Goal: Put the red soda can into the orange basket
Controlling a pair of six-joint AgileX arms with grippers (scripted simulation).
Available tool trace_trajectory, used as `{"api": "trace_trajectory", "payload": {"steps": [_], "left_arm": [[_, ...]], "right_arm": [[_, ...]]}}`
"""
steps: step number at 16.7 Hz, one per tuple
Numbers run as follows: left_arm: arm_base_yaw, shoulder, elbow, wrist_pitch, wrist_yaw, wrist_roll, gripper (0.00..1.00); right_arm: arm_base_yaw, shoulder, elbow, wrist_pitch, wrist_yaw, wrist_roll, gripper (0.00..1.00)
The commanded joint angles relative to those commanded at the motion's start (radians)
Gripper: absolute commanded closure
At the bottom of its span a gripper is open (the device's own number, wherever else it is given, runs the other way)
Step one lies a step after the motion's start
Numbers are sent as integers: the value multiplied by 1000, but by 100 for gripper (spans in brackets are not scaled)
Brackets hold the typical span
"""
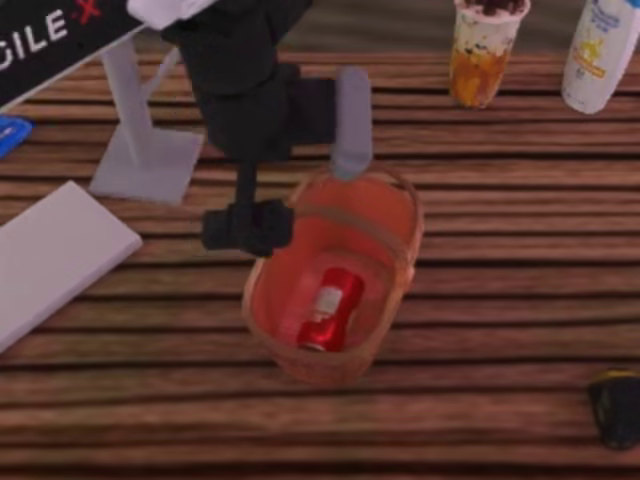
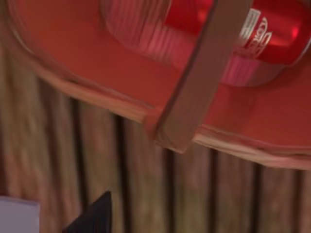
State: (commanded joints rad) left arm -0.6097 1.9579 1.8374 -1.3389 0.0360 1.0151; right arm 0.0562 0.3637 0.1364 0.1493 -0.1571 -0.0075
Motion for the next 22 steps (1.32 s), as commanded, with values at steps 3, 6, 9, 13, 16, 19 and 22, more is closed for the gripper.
{"api": "trace_trajectory", "payload": {"steps": [3,6,9,13,16,19,22], "left_arm": [[-47,180,203,-93,-15,100,0],[-75,289,330,-145,-28,161,0],[-82,319,365,-157,-32,179,0],[-77,317,363,-155,-31,178,0],[-80,314,329,-127,-32,180,0],[-81,307,274,-78,-32,179,0],[-81,306,263,-69,-32,179,0]], "right_arm": [[-26,-211,-80,-85,90,3,0],[-42,-332,-125,-136,143,6,0],[-46,-364,-136,-149,157,7,0],[-46,-364,-136,-149,157,7,0],[-46,-364,-136,-149,157,7,0],[-46,-364,-136,-149,157,7,0],[-46,-364,-136,-149,157,7,0]]}}
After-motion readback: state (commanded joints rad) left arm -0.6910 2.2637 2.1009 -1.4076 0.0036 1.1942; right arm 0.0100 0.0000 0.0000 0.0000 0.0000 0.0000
